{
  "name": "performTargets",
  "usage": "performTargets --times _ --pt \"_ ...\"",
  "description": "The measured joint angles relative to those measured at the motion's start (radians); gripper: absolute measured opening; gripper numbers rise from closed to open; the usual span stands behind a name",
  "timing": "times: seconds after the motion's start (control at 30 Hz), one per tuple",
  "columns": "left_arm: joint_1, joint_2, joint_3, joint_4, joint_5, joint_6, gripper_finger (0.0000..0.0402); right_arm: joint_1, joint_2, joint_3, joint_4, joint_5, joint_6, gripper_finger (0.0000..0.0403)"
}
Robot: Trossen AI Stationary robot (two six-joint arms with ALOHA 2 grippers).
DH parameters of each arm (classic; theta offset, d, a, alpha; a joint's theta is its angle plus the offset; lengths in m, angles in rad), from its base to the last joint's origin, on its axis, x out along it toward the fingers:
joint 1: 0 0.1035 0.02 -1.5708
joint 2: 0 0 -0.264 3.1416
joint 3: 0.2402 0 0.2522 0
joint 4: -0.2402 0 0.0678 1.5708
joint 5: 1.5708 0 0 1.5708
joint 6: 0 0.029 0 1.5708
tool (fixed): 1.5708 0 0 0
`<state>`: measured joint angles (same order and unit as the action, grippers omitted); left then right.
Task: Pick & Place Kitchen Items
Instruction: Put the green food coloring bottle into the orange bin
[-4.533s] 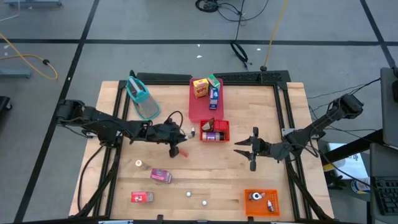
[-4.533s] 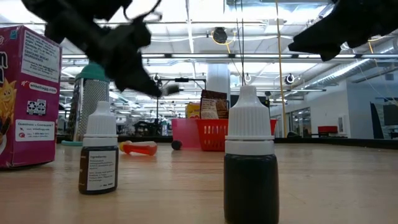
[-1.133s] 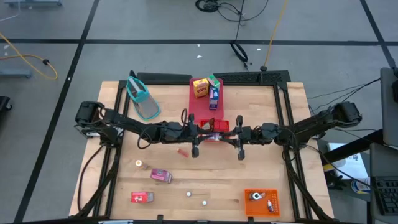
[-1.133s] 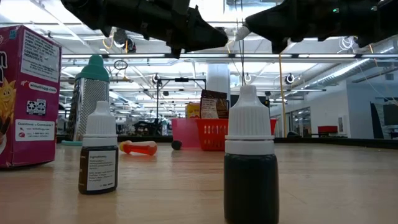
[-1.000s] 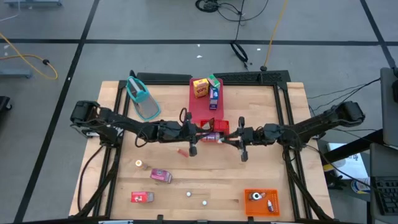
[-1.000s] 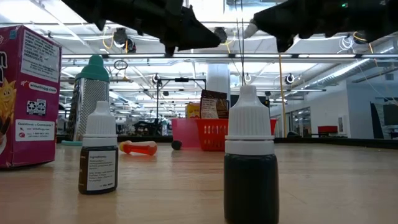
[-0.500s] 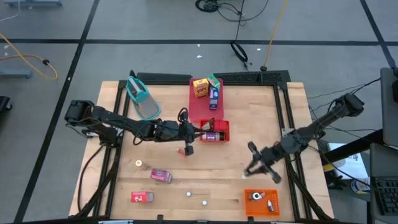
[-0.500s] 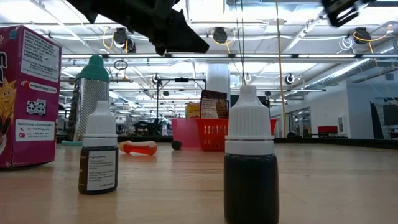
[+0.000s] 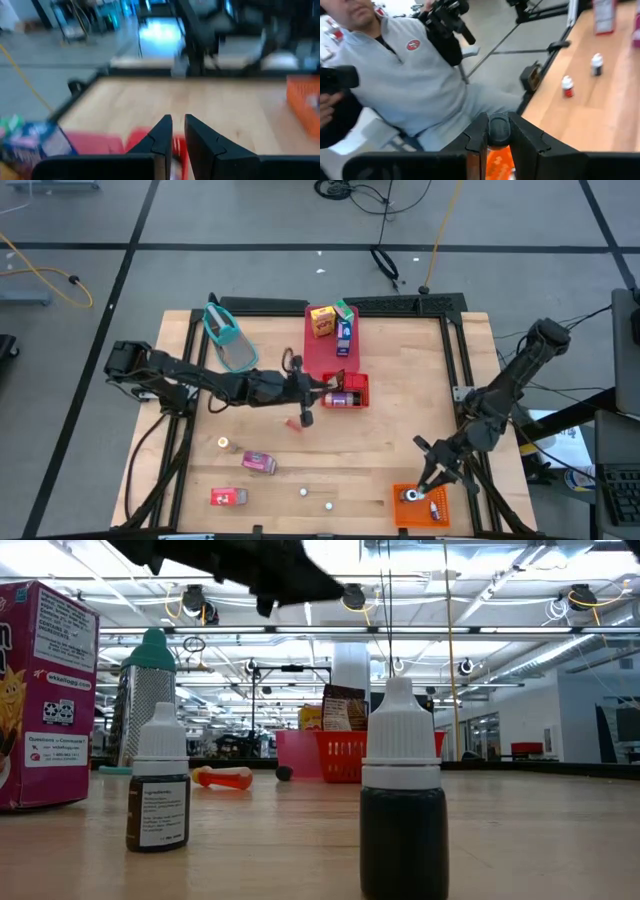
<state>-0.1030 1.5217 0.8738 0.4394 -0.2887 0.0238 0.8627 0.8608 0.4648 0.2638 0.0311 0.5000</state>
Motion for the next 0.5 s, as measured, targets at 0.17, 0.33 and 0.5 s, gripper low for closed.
performTargets --times 0.17,0.33,0.5 --pt "0.012 -0.001 0.000 0.111 -0.001 -0.002 0.0051 0.068 0.000 0.000 -0.013 0.025 0.074 0.0050" --pt "0.012 -0.001 0.000 0.138 -0.001 -0.002 0.0051 0.127 0.002 0.000 -0.065 0.086 0.137 0.0050" --pt "0.012 0.000 0.000 0.126 -0.001 -0.002 0.0051 0.167 0.012 0.000 -0.120 0.174 0.234 0.0050"
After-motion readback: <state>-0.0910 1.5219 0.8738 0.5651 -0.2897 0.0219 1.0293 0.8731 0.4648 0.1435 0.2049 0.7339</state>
